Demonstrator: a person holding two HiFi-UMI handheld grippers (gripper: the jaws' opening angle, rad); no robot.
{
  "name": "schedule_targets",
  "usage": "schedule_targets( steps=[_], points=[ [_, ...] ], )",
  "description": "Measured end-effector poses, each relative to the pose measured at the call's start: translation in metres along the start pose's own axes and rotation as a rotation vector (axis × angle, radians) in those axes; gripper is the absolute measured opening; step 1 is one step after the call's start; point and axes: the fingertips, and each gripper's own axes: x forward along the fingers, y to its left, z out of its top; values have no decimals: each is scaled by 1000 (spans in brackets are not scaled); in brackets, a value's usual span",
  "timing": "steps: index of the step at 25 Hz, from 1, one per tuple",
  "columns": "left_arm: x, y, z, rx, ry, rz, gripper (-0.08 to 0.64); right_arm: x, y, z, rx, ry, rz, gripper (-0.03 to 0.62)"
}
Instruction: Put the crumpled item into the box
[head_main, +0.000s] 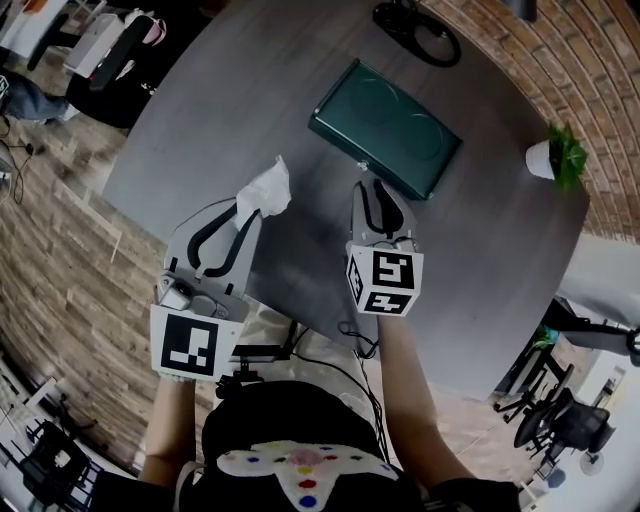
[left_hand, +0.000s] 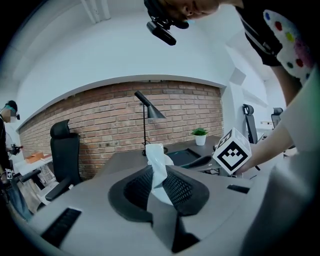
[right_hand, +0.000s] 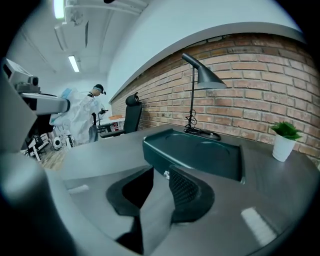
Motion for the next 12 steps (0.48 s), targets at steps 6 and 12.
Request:
schedule_targets(
  steps=[6,12],
  points=[
    [2,6,-8,-1,10,-3,64,20,-5,-16,8,36,-52,93],
    [4,11,-14,-11,22,-3,64,35,-10,-28,21,66,-88,92]
  ],
)
